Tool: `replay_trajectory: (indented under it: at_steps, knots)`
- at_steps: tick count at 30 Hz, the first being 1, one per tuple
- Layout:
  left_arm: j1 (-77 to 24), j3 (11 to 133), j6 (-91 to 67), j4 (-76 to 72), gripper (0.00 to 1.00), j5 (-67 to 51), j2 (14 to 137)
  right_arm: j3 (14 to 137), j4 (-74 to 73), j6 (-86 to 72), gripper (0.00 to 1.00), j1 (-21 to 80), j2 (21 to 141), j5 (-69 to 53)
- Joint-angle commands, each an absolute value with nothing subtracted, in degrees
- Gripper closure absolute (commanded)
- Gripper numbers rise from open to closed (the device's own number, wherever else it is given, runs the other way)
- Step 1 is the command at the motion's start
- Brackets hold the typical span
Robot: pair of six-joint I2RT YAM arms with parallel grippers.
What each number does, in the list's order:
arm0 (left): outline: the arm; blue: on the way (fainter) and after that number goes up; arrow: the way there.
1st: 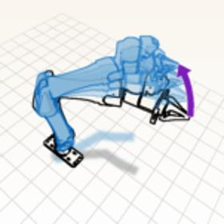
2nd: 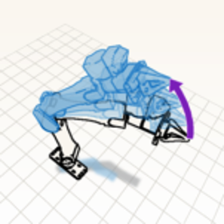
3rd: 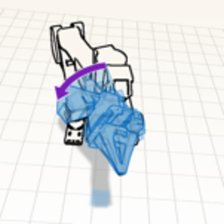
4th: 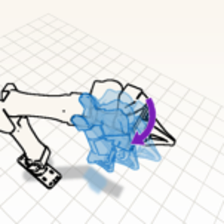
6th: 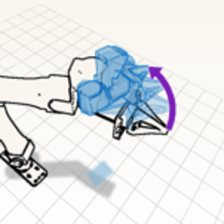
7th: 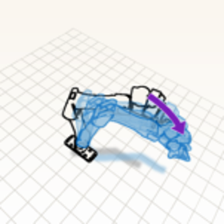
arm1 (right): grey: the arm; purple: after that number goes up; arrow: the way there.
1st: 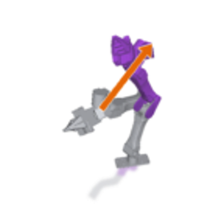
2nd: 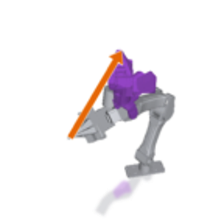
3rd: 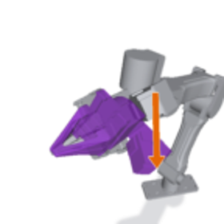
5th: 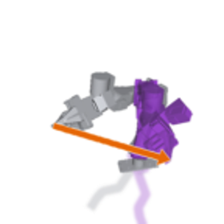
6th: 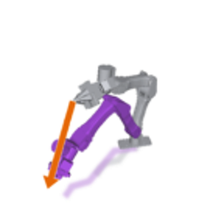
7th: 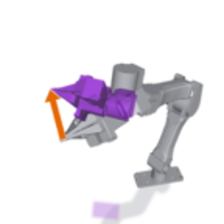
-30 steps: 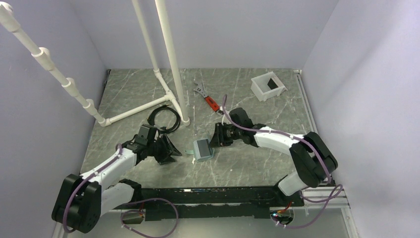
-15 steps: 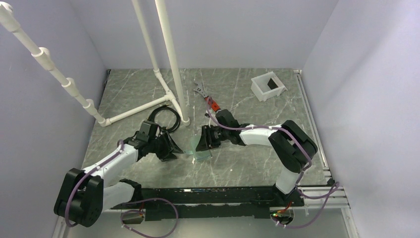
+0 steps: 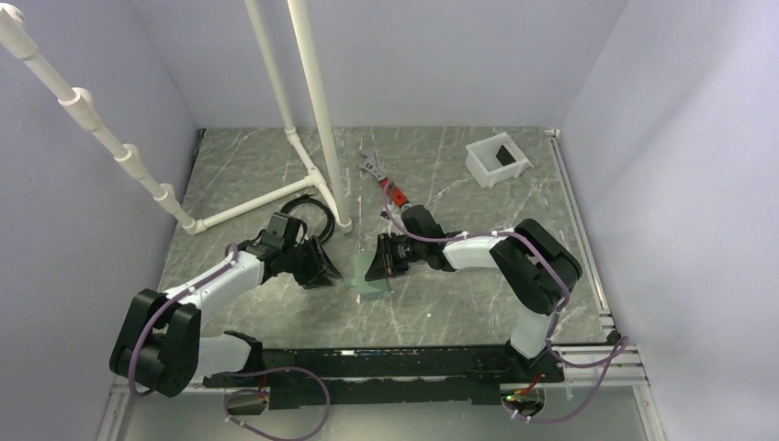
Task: Put the credit cards into the card holder
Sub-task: Close the card holder at the center of the board.
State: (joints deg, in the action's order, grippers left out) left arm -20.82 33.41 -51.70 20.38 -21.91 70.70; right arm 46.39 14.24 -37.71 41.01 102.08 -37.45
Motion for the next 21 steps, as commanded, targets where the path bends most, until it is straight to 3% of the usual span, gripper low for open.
replay_trajectory:
  at_steps: [1,11,21]
  knots:
    - [-22.9,37.4,-48.6,22.8,0.58,-18.1,72.4,45.8,15.3,-36.7,0.85,41.2,103.7,-36.5]
    - [-23.7,39.0,-47.5,23.1,0.68,-15.1,75.2,45.7,14.0,-35.1,0.99,41.2,103.6,-35.6]
    - [-24.1,39.9,-47.5,21.2,0.73,-16.3,77.5,45.8,13.8,-34.6,1.00,41.2,103.9,-35.7]
